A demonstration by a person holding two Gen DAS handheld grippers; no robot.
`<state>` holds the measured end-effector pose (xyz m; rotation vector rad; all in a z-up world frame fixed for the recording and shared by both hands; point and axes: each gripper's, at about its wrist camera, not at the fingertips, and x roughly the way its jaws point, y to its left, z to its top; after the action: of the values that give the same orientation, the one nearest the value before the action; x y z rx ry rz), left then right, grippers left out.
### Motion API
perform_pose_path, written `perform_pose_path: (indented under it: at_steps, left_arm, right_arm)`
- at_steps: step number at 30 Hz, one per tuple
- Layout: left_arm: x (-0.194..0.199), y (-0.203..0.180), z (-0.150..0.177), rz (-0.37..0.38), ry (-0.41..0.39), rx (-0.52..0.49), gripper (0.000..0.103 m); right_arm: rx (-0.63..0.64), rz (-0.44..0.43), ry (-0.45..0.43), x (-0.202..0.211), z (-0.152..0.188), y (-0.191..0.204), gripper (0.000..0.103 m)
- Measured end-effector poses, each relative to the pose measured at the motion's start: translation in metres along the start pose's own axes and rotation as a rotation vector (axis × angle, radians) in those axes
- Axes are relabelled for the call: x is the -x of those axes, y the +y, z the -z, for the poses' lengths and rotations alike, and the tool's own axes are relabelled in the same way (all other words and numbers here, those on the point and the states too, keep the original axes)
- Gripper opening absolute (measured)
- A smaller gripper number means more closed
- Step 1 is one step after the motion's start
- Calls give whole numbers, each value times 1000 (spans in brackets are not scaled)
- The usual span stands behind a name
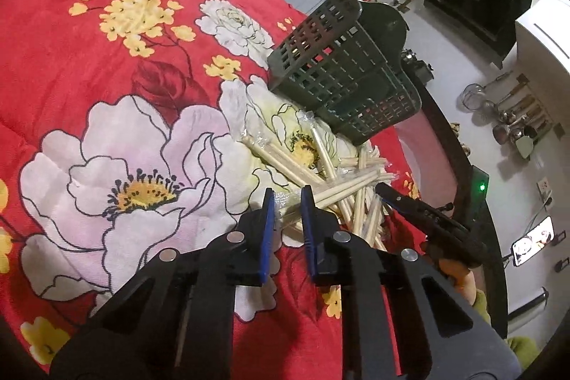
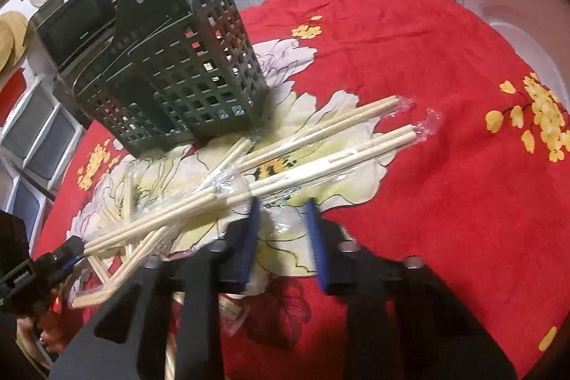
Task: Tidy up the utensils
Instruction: 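Lift the held chopsticks with both grippers and carry them over the green caddy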
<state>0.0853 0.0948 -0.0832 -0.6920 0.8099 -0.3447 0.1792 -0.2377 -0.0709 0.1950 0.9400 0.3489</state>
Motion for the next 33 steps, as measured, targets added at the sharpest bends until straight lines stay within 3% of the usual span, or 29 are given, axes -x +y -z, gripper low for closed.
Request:
perform_pose_path:
  at_steps: [3, 15, 25, 33]
  left_arm:
    - [4, -4, -2, 10, -13, -12, 8]
    - [27, -50, -24, 29, -116, -186, 4]
    - [30, -96, -49, 112, -141, -296, 2]
    - [33, -135, -66, 149, -159, -397, 2]
  right_arm:
    - [-1, -14, -16, 2, 1, 0, 2]
    - [55, -77, -195, 65, -18, 17, 1]
    - [155, -144, -350, 128, -37, 44, 1]
    - [238, -138, -478, 171, -44, 64, 1]
